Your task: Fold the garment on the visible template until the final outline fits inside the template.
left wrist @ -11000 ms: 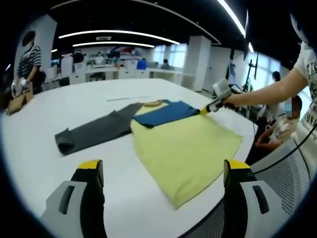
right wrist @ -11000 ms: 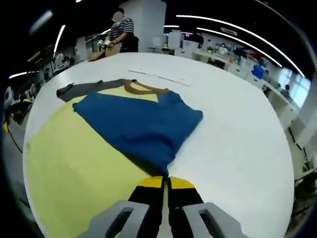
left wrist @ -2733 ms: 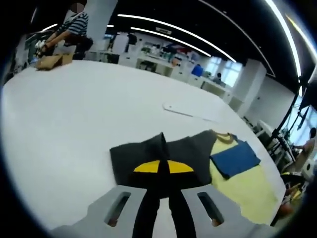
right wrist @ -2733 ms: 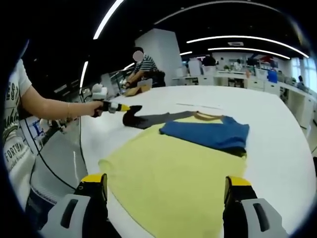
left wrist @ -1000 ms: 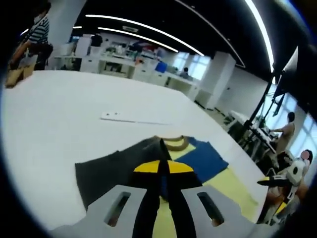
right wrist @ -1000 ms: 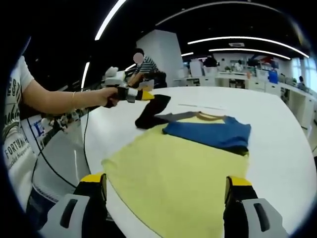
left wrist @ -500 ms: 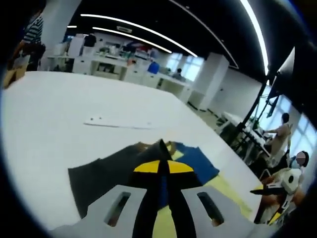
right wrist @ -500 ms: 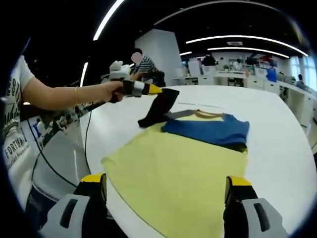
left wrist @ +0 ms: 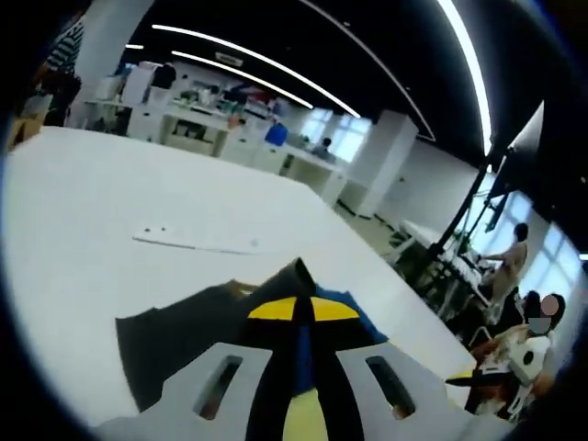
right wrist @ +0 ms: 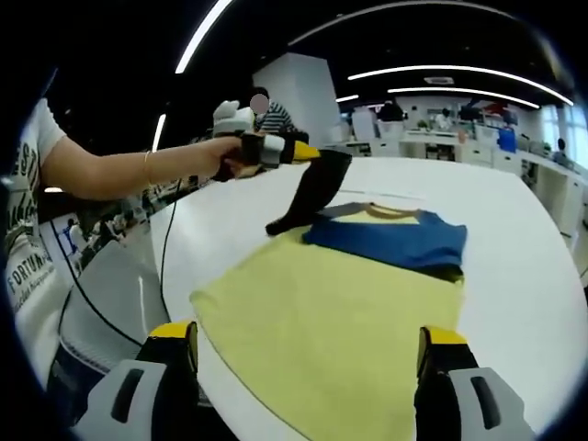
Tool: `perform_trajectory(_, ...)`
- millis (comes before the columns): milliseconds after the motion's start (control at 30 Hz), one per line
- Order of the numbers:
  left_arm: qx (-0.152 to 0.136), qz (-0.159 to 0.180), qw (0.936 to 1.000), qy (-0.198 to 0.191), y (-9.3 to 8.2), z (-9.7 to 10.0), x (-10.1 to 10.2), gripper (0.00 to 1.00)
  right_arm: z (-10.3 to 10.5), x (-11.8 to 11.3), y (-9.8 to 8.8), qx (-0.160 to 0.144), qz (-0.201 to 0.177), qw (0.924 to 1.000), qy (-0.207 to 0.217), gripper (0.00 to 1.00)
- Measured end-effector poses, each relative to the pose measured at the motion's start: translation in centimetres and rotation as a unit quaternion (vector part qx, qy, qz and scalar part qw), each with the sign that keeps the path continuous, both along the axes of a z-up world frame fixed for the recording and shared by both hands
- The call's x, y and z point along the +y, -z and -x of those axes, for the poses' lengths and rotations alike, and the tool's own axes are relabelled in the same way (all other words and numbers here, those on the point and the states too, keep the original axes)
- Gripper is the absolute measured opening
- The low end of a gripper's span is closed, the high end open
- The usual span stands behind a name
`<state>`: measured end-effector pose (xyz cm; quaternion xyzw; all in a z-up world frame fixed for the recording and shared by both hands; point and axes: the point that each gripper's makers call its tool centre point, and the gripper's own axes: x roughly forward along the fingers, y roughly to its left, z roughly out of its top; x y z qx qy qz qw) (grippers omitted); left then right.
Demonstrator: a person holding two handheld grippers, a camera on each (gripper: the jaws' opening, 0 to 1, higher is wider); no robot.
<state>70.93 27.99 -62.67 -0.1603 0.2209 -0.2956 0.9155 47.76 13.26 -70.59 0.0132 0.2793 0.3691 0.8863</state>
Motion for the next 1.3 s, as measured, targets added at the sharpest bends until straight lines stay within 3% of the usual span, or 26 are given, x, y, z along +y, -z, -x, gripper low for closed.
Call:
perform_trajectory(533,0.000,0.013,0.9995,0.030,0.0,-0.6,-5.3,0.01,0.1,-0.9,0.4,0.010,0.003,0.9999,0.012,0.98)
perform_trajectory(800,0.006,0.036,0.9989,0.029,-0.1,-1.3,-7.3,0.01,-0.1,-1.1,0.5,0.013,0.006,0.9998,0.014,0.98)
perform_trajectory(1300,0.014,0.034,0.9982,0.047,0.7,-1.3,-11.4,0.01,-0.2,-1.7,0.9,0.016,0.006,0.9996,0.021,0.99)
